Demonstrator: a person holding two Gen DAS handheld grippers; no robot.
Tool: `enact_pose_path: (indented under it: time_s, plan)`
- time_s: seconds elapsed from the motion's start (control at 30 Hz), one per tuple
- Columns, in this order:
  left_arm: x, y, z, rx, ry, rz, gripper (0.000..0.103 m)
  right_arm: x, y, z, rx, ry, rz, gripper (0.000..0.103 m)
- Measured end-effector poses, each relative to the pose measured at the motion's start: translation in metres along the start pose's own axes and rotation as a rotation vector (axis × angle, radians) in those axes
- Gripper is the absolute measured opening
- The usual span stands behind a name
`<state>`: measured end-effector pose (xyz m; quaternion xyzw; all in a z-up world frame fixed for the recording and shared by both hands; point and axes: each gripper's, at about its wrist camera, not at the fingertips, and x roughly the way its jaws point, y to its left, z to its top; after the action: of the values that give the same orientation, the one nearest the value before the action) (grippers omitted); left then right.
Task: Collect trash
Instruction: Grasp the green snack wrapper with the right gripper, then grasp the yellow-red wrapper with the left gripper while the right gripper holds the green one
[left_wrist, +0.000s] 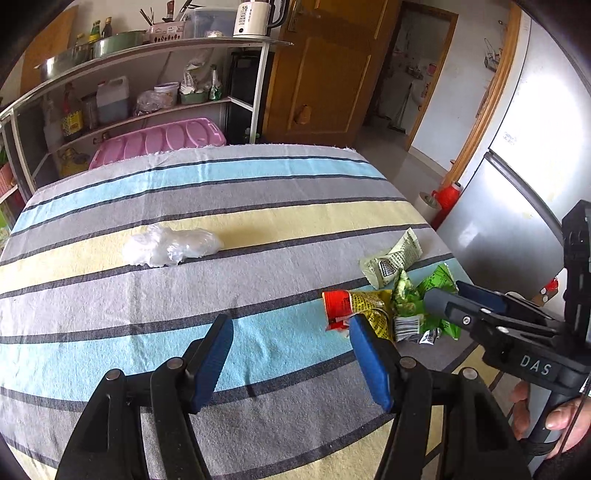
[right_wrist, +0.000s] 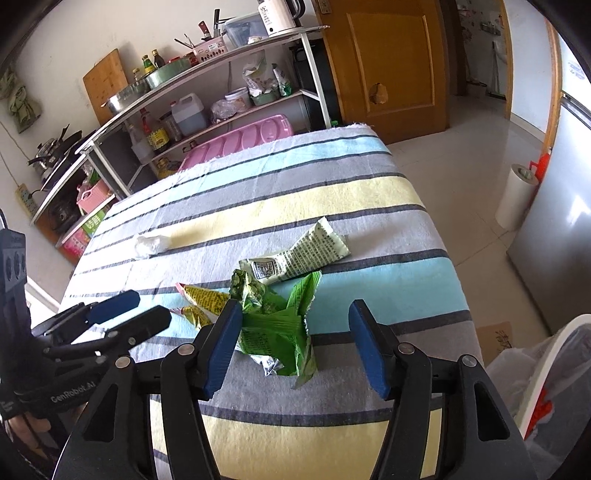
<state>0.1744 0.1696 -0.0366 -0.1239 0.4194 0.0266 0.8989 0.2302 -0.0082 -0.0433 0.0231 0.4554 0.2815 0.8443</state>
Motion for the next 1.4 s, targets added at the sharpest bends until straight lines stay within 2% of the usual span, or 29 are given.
enact_pose_path:
  time_s: [0.13, 0.33, 0.4, 0.47, 0.57, 0.8, 0.97, 1.33, 1.4]
  plan:
    - [0.005, -0.003, 0.002, -0.007, 0.014, -0.031, 0.065, 0.007, -0.005, 0.001, 0.054, 0.018, 0.048, 0.061]
    - [0.016, -0.009, 0.002, -0.026, 0.043, -0.077, 0.065, 0.010, -0.004, 0.000, 0.050, 0.018, 0.048, 0.061]
    - [0.019, -0.012, 0.002, -0.019, 0.044, -0.086, 0.065, 0.009, -0.003, -0.001, 0.043, 0.017, 0.051, 0.057]
    - [0.023, -0.015, 0.003, -0.020, 0.049, -0.087, 0.065, 0.009, -0.001, -0.002, 0.041, 0.016, 0.077, 0.043]
    - [0.028, -0.018, 0.004, -0.019, 0.054, -0.099, 0.065, 0.007, 0.002, -0.002, 0.026, 0.011, 0.072, 0.037]
    - [0.030, -0.015, 0.005, -0.035, 0.043, -0.114, 0.065, 0.006, 0.001, -0.004, 0.022, 0.001, 0.056, 0.032]
    - [0.030, -0.017, 0.005, -0.019, 0.037, -0.094, 0.063, 0.005, 0.002, -0.003, 0.011, -0.003, 0.044, 0.032]
    - [0.032, -0.021, 0.004, 0.002, 0.038, -0.116, 0.037, 0.006, 0.003, -0.003, 0.005, -0.011, 0.032, 0.031]
    - [0.032, -0.023, 0.004, 0.008, 0.039, -0.110, 0.037, 0.006, 0.004, -0.004, 0.002, -0.012, 0.029, 0.031]
